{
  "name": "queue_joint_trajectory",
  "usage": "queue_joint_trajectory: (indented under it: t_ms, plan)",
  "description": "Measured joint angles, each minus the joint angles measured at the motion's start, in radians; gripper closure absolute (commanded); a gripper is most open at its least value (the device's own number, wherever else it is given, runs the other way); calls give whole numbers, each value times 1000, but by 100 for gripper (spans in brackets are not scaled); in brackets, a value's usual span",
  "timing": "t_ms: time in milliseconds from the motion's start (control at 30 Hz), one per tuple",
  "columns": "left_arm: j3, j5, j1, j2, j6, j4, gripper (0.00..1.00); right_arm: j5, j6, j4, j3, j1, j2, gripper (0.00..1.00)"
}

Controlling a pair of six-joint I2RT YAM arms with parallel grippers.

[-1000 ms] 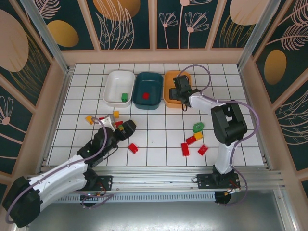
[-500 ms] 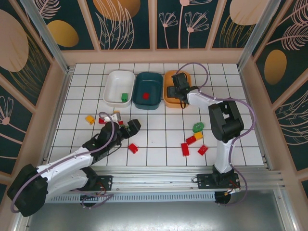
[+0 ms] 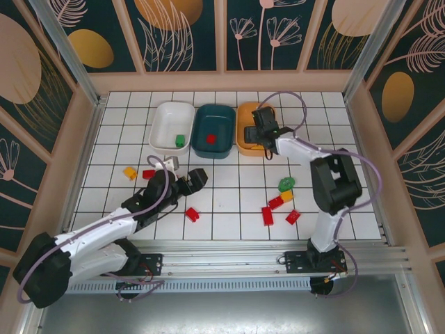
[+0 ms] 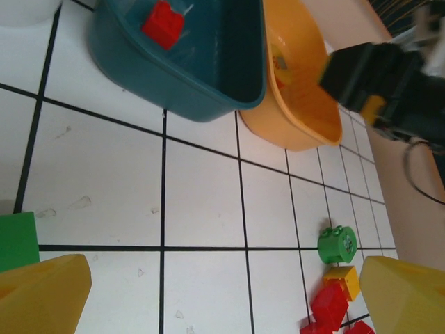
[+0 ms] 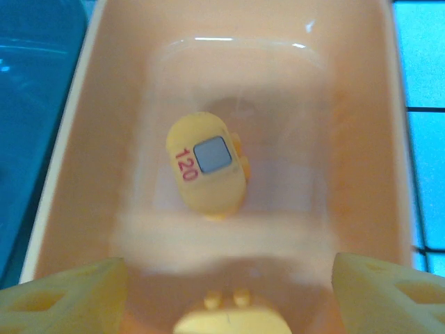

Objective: Sort the legos into containers by color

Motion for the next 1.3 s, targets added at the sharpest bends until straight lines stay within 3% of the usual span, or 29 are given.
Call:
queue_joint_trajectory:
  t_ms: [133,300,533,667,867,1200,1300]
  plan:
    - [-1,56,0,79,-1,58,2,55,49,-11,-138,57,-219,37]
    - [-4,143,-24,195,-6,188,2,108,136,-67,-335,142,-437,42]
    - [-3,196,-80,301,-6,295,1,66,312,-228,-536,227,-626,29]
    - [-3,199,-80,312,-6,323,1,36,393,-300,-583,318,-661,23]
    - [-3,187,-80,307,-2,319,1,-4,499,-380,-636,409,-662,25]
    - [-3,144,-80,249,-1,299,1,-42,612,-396,-715,480,-648,42]
    - [-3,140,-80,249,-1,290,1,-42,627,-394,-724,483,-634,56]
